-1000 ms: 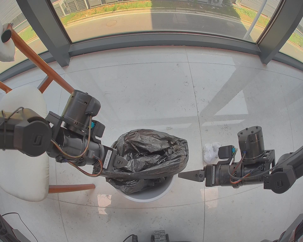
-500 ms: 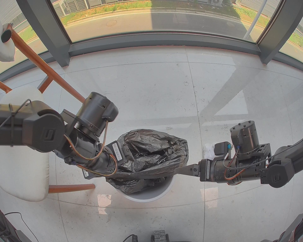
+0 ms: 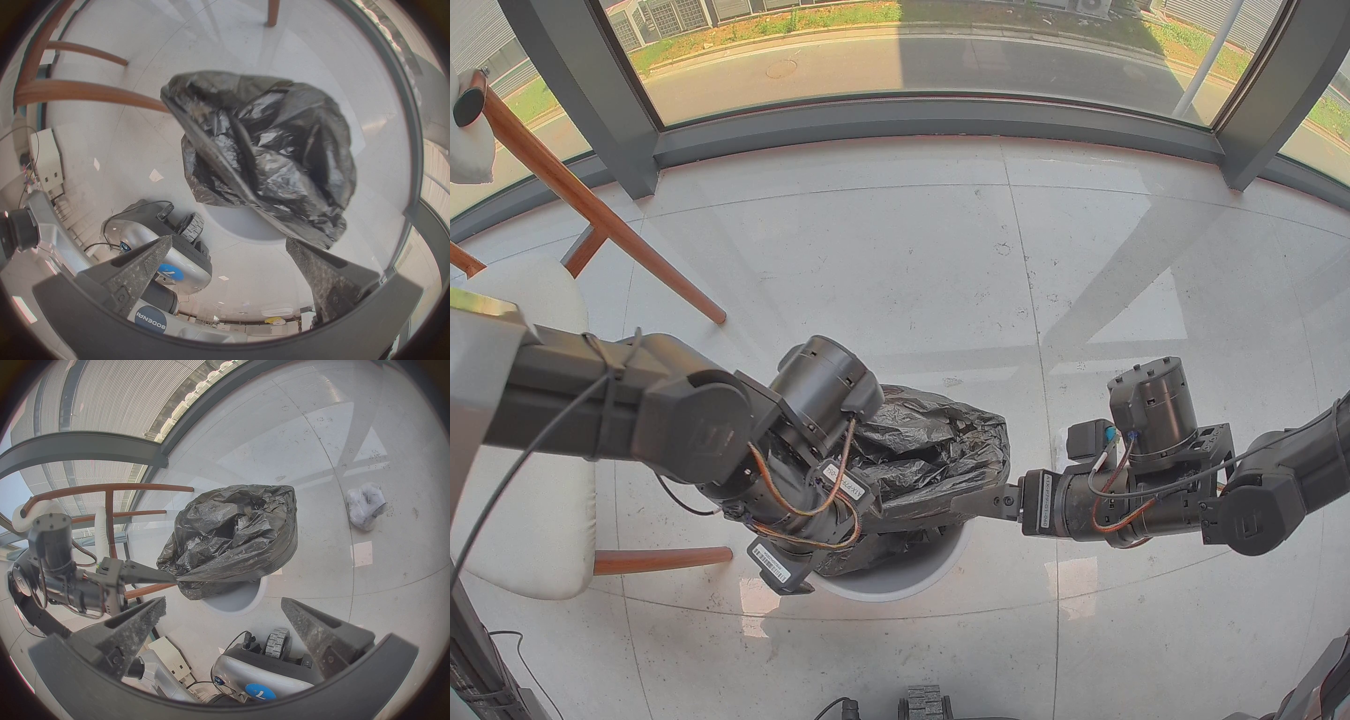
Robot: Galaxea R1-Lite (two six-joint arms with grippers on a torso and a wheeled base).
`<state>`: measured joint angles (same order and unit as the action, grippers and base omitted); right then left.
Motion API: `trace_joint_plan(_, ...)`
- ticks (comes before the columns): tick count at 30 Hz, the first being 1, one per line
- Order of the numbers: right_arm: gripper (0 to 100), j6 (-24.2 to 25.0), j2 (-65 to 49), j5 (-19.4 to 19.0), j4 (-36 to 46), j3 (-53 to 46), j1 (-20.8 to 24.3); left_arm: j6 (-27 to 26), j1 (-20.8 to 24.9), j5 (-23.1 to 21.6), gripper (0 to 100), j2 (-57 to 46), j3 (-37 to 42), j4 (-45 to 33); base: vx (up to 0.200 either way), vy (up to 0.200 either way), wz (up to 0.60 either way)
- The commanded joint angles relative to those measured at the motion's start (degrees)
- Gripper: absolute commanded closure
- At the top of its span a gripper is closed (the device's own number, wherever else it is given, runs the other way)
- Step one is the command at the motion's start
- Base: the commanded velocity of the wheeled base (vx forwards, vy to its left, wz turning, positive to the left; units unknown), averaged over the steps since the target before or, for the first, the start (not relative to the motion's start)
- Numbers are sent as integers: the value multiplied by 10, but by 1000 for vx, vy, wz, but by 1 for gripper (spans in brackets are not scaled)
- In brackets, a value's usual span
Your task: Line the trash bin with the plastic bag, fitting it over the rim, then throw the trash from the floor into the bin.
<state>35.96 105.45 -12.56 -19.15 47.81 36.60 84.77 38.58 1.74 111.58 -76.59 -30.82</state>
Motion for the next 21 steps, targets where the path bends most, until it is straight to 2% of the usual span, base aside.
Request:
trace_joint_plan(1,0,0,11,0,0,5,6,14,-3,1,0,43,-11,9,0,0,0)
trace_joint_plan(6,0,0,10,0,0,5,5,15,-20,4,0,44,-15,53,0,0,0)
trace_joint_plan(15,0,-1,10,0,0,5,6,22,-76,3,0,52,-46,54,0,0,0)
trace_joint_plan(21,0,-2,9,1,0,5,5,23,-93,4,0,80,-41,54,0,0,0)
